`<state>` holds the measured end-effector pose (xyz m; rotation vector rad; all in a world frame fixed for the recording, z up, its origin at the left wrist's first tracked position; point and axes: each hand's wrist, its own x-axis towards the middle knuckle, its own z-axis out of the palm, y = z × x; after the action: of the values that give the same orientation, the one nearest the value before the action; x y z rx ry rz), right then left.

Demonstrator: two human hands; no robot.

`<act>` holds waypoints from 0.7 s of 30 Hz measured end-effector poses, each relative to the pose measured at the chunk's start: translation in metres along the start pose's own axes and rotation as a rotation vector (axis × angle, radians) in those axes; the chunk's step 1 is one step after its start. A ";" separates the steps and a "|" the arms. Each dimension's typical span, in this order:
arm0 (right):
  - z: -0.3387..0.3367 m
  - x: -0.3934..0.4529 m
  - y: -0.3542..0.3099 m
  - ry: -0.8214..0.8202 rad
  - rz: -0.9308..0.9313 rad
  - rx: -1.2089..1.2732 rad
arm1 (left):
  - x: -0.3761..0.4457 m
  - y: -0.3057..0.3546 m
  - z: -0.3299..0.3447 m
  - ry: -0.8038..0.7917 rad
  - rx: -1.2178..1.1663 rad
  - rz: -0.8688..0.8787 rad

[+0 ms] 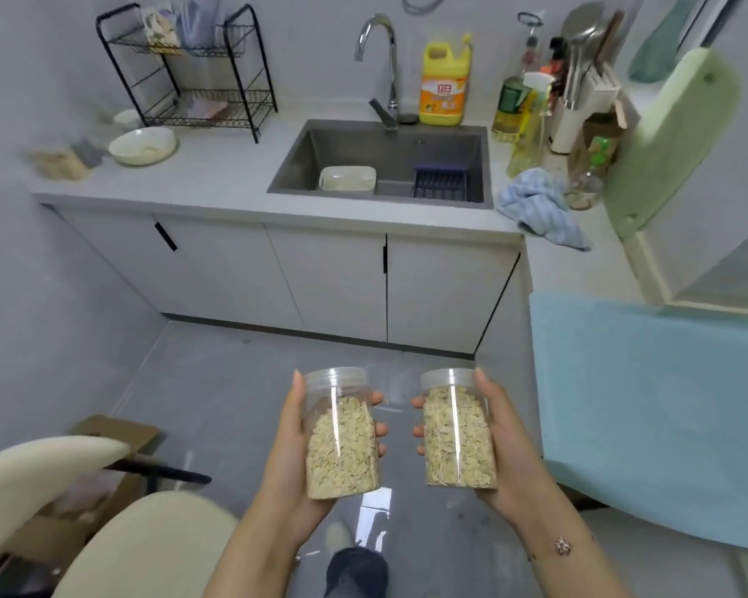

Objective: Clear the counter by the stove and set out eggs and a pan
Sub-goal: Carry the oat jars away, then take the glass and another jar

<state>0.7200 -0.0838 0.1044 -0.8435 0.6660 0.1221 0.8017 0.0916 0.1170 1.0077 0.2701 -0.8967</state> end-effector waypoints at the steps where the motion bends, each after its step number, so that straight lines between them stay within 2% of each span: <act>1: 0.009 0.013 -0.005 -0.013 0.007 -0.007 | 0.008 0.010 -0.006 0.010 -0.009 0.012; 9: 0.126 0.141 -0.039 -0.075 0.026 0.011 | 0.078 0.134 -0.079 0.070 -0.051 0.125; 14: 0.203 0.209 -0.068 -0.111 -0.043 -0.010 | 0.109 0.212 -0.122 0.095 -0.062 0.183; 21: 0.273 0.289 -0.084 -0.168 0.012 -0.076 | 0.152 0.281 -0.170 0.162 -0.173 0.230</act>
<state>1.1141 0.0131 0.1191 -0.8914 0.5110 0.2273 1.1419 0.2146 0.1105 0.9296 0.3547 -0.5741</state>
